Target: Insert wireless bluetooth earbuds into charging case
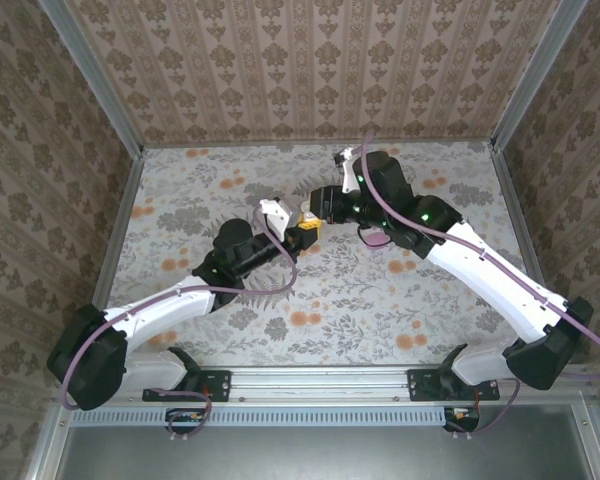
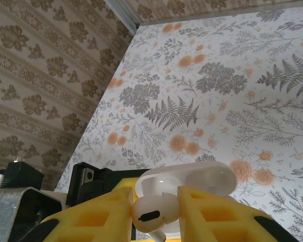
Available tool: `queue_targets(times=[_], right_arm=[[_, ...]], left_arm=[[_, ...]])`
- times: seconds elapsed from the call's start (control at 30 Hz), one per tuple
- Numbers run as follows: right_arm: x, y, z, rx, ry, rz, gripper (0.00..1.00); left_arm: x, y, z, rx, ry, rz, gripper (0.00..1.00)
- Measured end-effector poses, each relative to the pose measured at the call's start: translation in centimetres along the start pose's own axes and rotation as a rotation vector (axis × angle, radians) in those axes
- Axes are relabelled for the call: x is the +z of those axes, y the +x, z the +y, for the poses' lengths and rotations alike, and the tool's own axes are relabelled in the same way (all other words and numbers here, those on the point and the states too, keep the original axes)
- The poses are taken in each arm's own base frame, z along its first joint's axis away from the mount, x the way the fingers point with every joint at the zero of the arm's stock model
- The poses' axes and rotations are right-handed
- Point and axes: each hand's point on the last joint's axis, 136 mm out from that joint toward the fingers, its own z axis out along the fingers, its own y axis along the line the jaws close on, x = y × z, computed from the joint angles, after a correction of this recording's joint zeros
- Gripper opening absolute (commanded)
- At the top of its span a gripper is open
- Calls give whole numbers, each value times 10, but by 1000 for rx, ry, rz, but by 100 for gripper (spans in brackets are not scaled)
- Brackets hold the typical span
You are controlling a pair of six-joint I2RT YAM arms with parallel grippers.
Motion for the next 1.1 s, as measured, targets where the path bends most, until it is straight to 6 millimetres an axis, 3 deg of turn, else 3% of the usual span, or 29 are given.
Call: queue_targets(times=[0.7, 1.1], right_arm=[[3, -1, 4, -116, 55, -43, 30], [17, 5, -1, -120, 66, -29, 30]], left_arm=[[0, 0, -4, -14, 15, 0, 26], [1, -4, -4, -18, 12, -17, 26]])
